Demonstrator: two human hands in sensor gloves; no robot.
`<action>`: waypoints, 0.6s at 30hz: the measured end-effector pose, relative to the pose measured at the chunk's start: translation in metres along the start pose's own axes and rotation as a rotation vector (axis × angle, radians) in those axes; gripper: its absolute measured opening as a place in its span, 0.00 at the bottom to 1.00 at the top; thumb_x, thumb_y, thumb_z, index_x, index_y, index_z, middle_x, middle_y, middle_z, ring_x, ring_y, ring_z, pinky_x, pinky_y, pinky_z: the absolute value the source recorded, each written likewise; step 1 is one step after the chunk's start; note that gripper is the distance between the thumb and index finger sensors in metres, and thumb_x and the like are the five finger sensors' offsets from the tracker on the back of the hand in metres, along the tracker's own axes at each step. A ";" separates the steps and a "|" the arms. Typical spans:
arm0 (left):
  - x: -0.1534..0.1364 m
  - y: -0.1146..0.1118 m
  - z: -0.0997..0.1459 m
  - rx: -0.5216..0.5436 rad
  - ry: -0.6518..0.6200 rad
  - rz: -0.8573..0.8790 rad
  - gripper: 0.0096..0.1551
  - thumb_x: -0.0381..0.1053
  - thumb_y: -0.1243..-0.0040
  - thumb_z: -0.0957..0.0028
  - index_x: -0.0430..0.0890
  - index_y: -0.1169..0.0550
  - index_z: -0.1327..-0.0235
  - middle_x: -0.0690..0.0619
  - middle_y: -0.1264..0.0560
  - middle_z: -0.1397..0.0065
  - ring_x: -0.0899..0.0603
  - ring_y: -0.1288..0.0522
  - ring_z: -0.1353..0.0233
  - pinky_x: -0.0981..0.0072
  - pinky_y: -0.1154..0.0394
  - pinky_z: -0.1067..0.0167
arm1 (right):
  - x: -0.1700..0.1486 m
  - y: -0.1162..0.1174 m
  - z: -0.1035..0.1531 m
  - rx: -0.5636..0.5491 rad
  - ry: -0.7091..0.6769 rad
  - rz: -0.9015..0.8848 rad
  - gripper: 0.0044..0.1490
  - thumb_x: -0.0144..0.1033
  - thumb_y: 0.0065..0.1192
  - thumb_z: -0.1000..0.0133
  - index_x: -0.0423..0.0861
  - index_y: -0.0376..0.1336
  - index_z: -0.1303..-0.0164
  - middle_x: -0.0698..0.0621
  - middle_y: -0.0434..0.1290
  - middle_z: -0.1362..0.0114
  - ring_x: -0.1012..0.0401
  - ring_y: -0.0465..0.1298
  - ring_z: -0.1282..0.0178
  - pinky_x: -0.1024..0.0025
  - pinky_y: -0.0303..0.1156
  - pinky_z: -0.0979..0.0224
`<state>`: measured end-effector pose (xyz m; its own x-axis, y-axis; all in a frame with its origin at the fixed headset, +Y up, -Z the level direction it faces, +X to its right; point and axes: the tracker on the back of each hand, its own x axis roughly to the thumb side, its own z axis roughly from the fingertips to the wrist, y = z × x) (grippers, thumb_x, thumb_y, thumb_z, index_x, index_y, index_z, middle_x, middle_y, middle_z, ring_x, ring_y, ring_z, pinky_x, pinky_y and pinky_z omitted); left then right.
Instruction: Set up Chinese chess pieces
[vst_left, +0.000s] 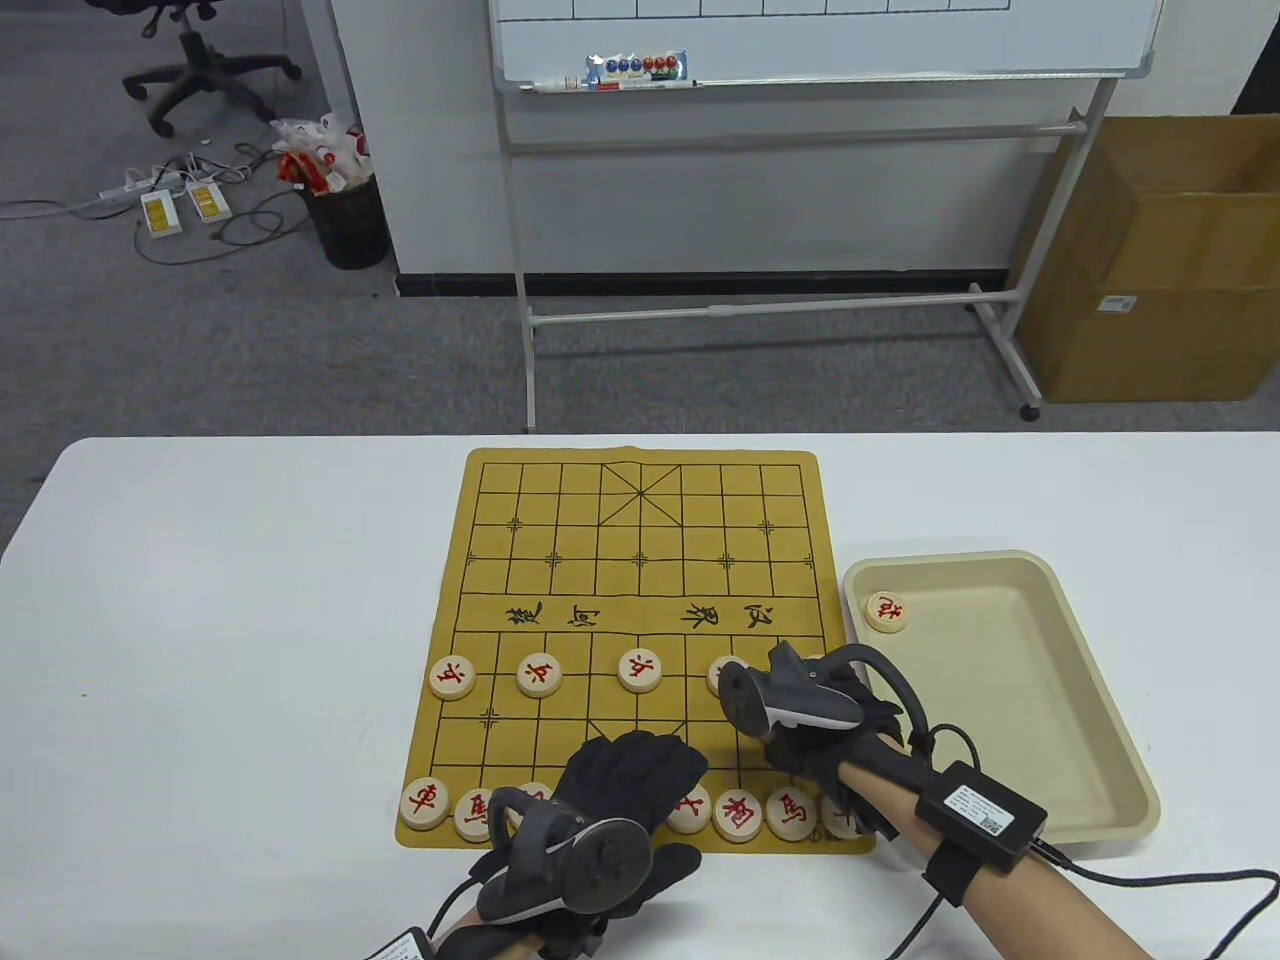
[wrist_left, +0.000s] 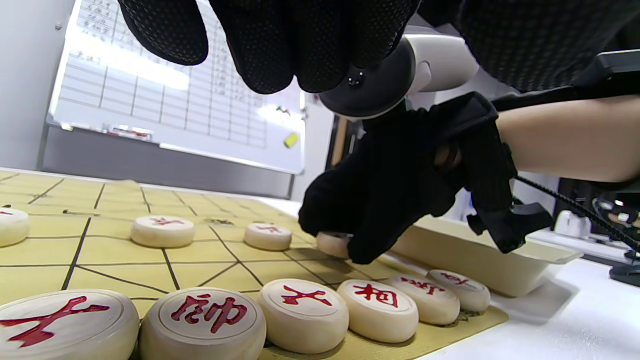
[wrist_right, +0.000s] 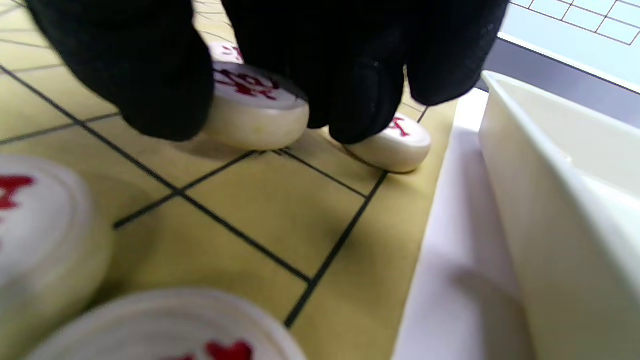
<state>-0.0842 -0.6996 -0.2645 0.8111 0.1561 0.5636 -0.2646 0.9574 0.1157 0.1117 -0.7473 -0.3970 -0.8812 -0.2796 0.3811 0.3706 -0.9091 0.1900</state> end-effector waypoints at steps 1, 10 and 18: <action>0.000 0.000 0.000 0.000 0.000 -0.001 0.50 0.69 0.40 0.63 0.55 0.37 0.24 0.54 0.34 0.18 0.43 0.33 0.18 0.38 0.36 0.24 | 0.000 0.001 0.000 -0.007 0.003 0.000 0.50 0.54 0.71 0.51 0.47 0.56 0.20 0.45 0.71 0.24 0.51 0.78 0.31 0.47 0.69 0.24; 0.000 0.000 0.000 -0.002 0.003 -0.004 0.50 0.69 0.40 0.63 0.55 0.37 0.25 0.54 0.34 0.19 0.43 0.33 0.19 0.38 0.36 0.24 | -0.034 -0.038 0.008 -0.134 0.078 -0.161 0.51 0.53 0.70 0.50 0.47 0.55 0.18 0.44 0.68 0.21 0.49 0.76 0.29 0.46 0.68 0.23; -0.001 0.001 0.000 0.001 0.010 -0.004 0.50 0.69 0.40 0.63 0.55 0.37 0.24 0.54 0.34 0.19 0.42 0.33 0.18 0.38 0.36 0.24 | -0.158 -0.045 -0.017 -0.098 0.469 -0.222 0.45 0.44 0.71 0.48 0.50 0.56 0.20 0.46 0.66 0.18 0.50 0.75 0.25 0.45 0.66 0.21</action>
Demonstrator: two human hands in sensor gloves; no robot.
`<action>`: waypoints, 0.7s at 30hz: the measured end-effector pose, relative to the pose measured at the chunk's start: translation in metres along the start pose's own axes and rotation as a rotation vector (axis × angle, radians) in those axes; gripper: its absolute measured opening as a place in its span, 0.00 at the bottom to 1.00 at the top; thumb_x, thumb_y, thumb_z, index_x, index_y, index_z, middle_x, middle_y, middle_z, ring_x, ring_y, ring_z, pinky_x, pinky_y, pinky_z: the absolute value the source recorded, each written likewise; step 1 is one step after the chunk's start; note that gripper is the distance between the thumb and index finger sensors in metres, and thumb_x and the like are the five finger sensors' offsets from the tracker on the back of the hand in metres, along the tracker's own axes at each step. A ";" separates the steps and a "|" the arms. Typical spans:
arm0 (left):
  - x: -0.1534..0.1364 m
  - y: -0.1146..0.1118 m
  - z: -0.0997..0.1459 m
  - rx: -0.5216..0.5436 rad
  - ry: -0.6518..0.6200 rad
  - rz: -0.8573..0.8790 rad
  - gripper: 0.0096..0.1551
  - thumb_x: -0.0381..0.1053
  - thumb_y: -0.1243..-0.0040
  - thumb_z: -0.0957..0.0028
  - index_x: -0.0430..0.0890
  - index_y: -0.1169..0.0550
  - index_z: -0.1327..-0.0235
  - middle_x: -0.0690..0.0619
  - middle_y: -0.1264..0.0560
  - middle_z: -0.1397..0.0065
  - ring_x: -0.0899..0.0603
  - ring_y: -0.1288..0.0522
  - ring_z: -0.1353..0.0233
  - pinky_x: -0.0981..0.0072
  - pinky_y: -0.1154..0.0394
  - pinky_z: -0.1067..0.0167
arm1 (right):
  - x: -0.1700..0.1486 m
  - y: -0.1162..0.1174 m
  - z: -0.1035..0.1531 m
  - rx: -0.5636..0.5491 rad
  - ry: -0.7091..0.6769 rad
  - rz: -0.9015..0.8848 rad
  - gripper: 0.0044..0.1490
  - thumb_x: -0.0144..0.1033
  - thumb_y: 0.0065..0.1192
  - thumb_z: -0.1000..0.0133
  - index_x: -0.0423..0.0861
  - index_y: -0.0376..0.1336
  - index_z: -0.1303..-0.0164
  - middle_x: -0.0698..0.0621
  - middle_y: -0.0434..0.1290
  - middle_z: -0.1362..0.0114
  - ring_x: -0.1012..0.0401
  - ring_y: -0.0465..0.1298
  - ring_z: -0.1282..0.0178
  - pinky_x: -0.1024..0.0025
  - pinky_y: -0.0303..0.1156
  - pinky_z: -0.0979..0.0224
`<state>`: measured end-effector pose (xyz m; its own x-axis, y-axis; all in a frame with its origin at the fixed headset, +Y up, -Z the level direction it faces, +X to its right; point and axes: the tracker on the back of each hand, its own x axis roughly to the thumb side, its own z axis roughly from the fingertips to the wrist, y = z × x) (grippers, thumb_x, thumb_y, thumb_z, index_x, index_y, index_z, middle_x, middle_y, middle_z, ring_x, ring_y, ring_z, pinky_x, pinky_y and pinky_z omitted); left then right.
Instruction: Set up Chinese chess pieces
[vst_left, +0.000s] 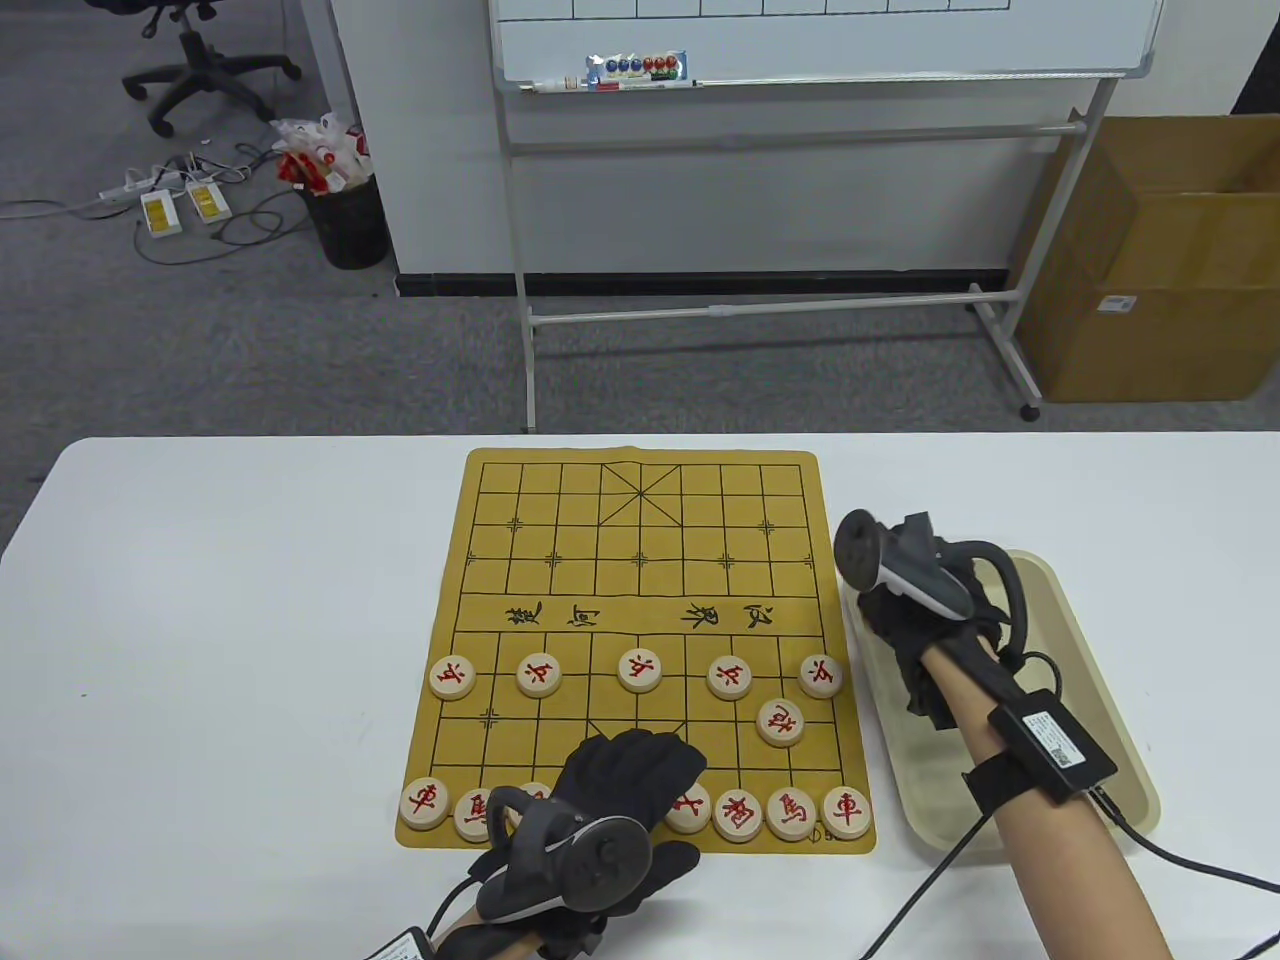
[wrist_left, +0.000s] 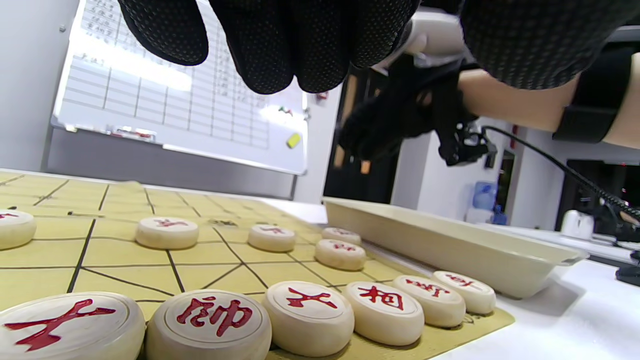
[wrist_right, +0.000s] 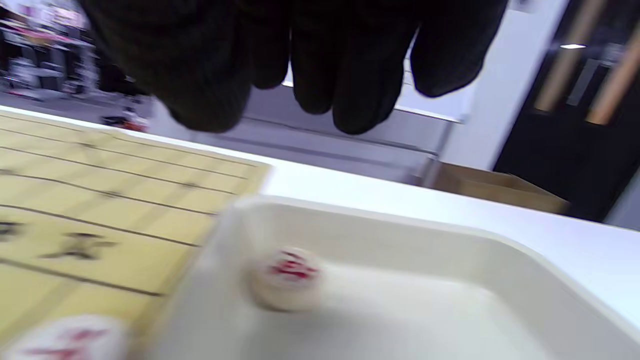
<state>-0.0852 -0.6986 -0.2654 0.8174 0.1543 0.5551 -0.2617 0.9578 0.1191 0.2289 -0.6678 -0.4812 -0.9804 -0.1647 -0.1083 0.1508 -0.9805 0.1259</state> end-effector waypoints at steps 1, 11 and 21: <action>0.000 0.000 0.000 0.000 0.000 0.000 0.50 0.69 0.40 0.63 0.55 0.37 0.24 0.54 0.34 0.18 0.42 0.33 0.18 0.38 0.36 0.24 | -0.007 0.008 -0.006 0.044 0.022 -0.013 0.44 0.43 0.71 0.48 0.51 0.56 0.20 0.46 0.66 0.18 0.48 0.74 0.25 0.44 0.65 0.21; 0.000 -0.002 -0.001 -0.014 -0.003 -0.001 0.49 0.69 0.40 0.63 0.55 0.37 0.24 0.54 0.33 0.19 0.43 0.33 0.19 0.38 0.36 0.24 | -0.018 0.066 -0.033 0.245 -0.032 -0.062 0.51 0.44 0.72 0.48 0.59 0.49 0.17 0.43 0.60 0.14 0.47 0.70 0.21 0.41 0.61 0.19; 0.001 -0.002 -0.002 -0.015 -0.004 -0.003 0.49 0.69 0.40 0.62 0.55 0.37 0.24 0.54 0.33 0.19 0.43 0.33 0.19 0.38 0.36 0.24 | -0.008 0.075 -0.034 0.219 -0.046 -0.005 0.51 0.47 0.72 0.49 0.61 0.49 0.18 0.44 0.64 0.18 0.48 0.73 0.24 0.42 0.62 0.19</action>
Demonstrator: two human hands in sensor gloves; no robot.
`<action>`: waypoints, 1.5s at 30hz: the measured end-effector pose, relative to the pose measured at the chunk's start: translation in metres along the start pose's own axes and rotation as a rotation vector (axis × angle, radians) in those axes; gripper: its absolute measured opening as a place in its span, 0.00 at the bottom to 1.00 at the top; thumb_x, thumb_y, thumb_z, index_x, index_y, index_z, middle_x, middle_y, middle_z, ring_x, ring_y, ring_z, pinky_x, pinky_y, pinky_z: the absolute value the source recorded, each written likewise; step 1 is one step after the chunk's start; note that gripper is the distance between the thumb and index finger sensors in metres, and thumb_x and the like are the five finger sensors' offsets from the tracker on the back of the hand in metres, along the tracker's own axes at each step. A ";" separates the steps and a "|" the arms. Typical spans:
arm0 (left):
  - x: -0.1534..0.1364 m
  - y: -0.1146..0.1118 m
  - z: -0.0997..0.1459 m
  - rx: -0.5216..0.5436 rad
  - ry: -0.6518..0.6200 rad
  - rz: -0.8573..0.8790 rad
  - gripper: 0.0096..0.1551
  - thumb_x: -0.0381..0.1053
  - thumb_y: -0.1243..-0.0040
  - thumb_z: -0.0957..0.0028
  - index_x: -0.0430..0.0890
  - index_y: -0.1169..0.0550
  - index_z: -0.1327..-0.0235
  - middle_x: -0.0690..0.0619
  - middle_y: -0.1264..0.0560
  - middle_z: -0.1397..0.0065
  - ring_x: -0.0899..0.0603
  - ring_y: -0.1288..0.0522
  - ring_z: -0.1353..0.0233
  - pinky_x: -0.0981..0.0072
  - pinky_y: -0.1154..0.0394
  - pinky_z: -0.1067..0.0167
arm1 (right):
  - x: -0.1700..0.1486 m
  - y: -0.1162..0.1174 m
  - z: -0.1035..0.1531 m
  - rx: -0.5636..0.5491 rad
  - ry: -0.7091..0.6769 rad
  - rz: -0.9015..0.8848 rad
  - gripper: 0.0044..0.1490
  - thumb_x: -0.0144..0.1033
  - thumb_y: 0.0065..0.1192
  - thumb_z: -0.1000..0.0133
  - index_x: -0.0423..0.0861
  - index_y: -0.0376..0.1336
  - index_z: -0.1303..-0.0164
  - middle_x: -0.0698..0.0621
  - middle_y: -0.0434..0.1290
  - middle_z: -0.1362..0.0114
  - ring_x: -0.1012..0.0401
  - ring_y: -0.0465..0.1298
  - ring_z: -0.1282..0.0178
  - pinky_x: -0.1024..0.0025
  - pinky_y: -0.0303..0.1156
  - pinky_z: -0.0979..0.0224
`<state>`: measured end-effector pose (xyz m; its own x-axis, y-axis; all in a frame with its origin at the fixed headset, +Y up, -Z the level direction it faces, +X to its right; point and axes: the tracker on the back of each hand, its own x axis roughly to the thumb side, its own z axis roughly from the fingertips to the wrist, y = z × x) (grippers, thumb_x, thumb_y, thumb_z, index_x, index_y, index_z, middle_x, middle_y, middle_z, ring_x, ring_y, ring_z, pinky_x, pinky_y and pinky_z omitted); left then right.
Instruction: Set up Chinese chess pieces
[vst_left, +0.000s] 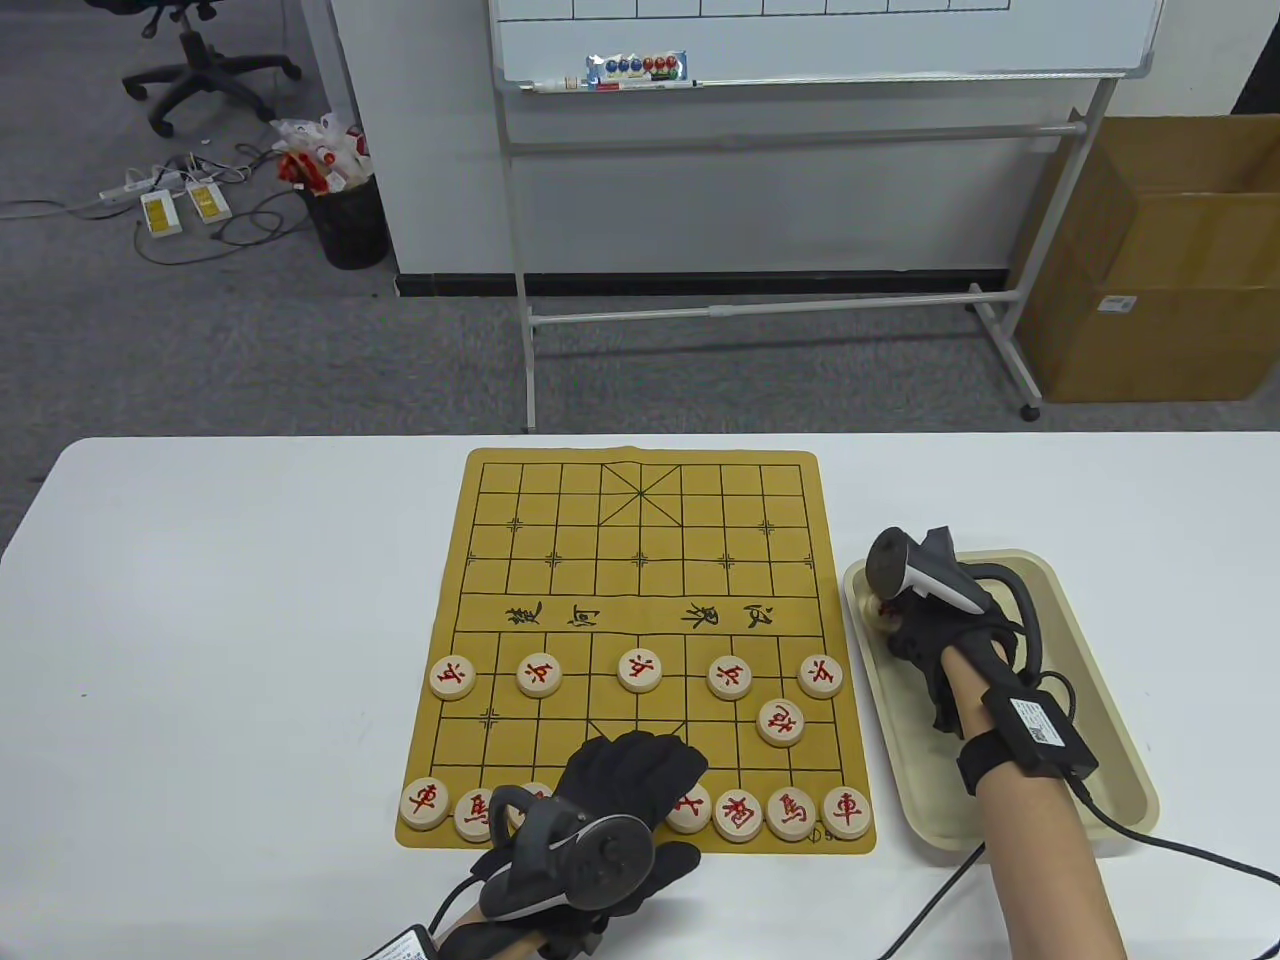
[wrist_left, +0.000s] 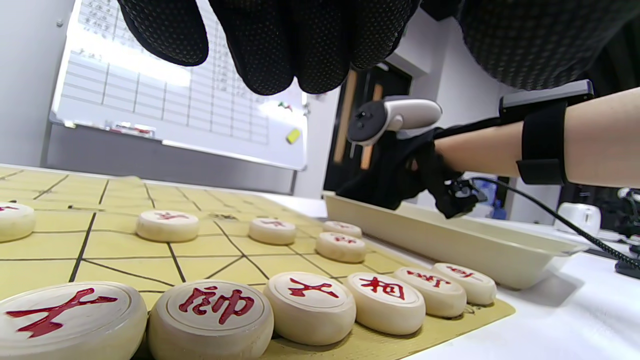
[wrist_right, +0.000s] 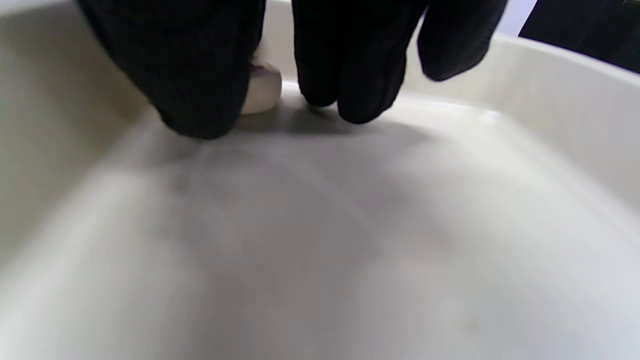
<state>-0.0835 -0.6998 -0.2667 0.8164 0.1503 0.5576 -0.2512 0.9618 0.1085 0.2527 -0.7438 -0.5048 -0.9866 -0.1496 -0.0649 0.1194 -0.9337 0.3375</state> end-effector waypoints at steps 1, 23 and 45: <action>0.000 0.000 0.000 0.001 0.000 0.001 0.49 0.69 0.40 0.62 0.55 0.37 0.24 0.54 0.33 0.19 0.43 0.33 0.19 0.38 0.36 0.24 | 0.000 0.000 0.000 -0.022 0.003 -0.002 0.50 0.47 0.72 0.50 0.60 0.51 0.18 0.44 0.65 0.18 0.48 0.73 0.24 0.42 0.62 0.19; 0.002 -0.001 0.001 0.000 -0.006 0.003 0.49 0.69 0.40 0.63 0.55 0.37 0.25 0.54 0.33 0.19 0.43 0.32 0.19 0.38 0.36 0.24 | 0.006 0.003 0.002 -0.098 0.038 0.073 0.50 0.51 0.72 0.52 0.46 0.58 0.21 0.45 0.69 0.22 0.50 0.76 0.28 0.45 0.66 0.21; 0.016 0.010 0.007 0.149 -0.068 0.043 0.50 0.67 0.40 0.62 0.55 0.40 0.24 0.54 0.34 0.19 0.43 0.32 0.20 0.41 0.33 0.24 | 0.069 -0.028 0.231 -0.246 -0.591 -0.509 0.51 0.58 0.69 0.51 0.40 0.62 0.23 0.41 0.74 0.28 0.49 0.79 0.37 0.43 0.69 0.25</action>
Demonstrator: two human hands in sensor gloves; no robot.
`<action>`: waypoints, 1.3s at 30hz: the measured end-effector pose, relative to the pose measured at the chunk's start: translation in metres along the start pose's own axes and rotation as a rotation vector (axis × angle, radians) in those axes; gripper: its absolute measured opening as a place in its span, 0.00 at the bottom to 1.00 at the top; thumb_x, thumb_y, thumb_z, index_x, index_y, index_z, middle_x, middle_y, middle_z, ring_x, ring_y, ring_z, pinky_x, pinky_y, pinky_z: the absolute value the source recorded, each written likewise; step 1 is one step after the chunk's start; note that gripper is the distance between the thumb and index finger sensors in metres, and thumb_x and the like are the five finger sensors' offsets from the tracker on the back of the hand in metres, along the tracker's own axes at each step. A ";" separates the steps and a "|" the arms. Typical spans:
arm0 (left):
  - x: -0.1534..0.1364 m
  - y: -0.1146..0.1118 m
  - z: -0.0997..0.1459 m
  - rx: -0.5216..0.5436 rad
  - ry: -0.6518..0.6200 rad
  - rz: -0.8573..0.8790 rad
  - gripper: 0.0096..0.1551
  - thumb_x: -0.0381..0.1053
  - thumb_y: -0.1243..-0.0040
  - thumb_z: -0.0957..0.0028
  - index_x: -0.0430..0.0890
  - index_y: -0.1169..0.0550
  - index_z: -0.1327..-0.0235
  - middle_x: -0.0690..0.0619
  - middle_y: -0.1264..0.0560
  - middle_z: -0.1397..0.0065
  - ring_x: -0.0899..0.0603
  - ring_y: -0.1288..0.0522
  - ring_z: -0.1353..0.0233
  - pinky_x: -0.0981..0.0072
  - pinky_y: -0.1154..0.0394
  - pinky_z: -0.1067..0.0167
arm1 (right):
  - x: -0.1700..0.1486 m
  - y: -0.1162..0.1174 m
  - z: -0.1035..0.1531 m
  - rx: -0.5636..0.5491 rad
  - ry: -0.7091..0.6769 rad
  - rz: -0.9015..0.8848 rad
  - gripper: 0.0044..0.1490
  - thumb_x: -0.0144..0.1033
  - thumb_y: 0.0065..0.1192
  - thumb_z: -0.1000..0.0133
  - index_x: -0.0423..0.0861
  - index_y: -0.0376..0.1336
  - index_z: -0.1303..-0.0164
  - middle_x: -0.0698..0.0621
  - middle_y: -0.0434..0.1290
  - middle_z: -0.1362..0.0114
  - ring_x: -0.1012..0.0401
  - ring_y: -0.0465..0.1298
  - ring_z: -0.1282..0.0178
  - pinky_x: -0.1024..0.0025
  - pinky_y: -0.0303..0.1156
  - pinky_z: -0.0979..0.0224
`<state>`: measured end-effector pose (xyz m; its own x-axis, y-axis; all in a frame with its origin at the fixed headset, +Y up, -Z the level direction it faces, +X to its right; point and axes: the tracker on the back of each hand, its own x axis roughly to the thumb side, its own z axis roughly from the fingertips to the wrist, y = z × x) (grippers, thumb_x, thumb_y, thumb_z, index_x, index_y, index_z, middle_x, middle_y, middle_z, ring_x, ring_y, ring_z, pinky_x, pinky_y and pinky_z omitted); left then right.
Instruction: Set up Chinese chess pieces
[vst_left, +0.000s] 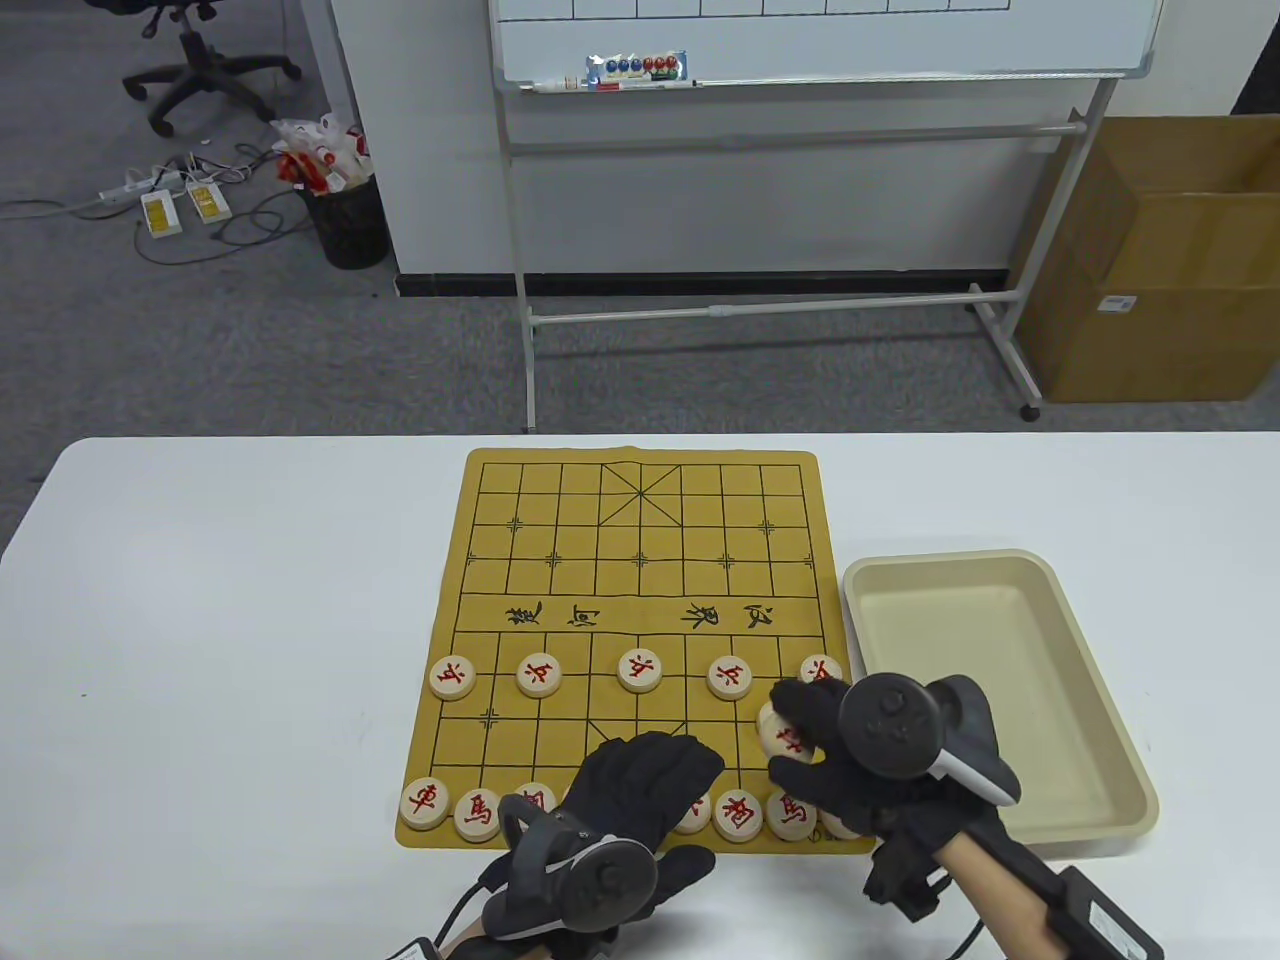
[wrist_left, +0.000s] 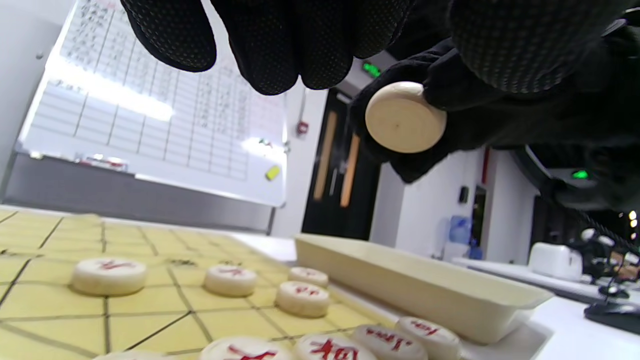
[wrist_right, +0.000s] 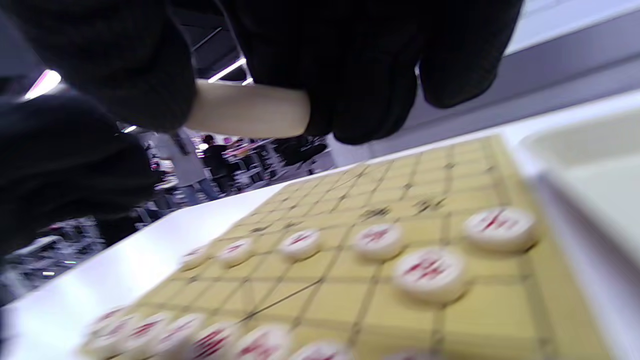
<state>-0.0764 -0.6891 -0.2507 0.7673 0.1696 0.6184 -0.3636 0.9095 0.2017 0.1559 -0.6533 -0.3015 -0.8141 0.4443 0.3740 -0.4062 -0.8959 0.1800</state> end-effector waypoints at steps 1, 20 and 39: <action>0.003 0.001 0.001 0.013 -0.021 0.008 0.50 0.67 0.40 0.62 0.55 0.40 0.24 0.54 0.34 0.20 0.44 0.31 0.21 0.41 0.33 0.25 | 0.004 0.008 0.006 -0.001 -0.005 -0.052 0.51 0.58 0.70 0.52 0.40 0.63 0.24 0.40 0.74 0.29 0.49 0.79 0.37 0.43 0.68 0.25; 0.006 0.024 -0.005 0.141 -0.126 -0.093 0.29 0.62 0.30 0.69 0.63 0.18 0.50 0.62 0.17 0.42 0.52 0.17 0.41 0.53 0.21 0.34 | 0.012 0.040 0.021 0.074 -0.122 -0.293 0.50 0.55 0.67 0.49 0.39 0.60 0.21 0.38 0.71 0.25 0.44 0.76 0.32 0.39 0.64 0.25; -0.170 -0.020 -0.037 -0.356 0.259 -0.719 0.30 0.64 0.28 0.78 0.60 0.16 0.58 0.61 0.14 0.54 0.54 0.15 0.52 0.55 0.17 0.40 | 0.020 0.026 0.040 -0.094 -0.099 -0.128 0.47 0.53 0.64 0.47 0.41 0.60 0.21 0.37 0.69 0.22 0.42 0.74 0.29 0.38 0.64 0.24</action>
<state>-0.1800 -0.7224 -0.3885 0.8613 -0.4539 0.2284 0.4144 0.8876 0.2012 0.1457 -0.6680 -0.2533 -0.7102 0.5480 0.4420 -0.5449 -0.8254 0.1479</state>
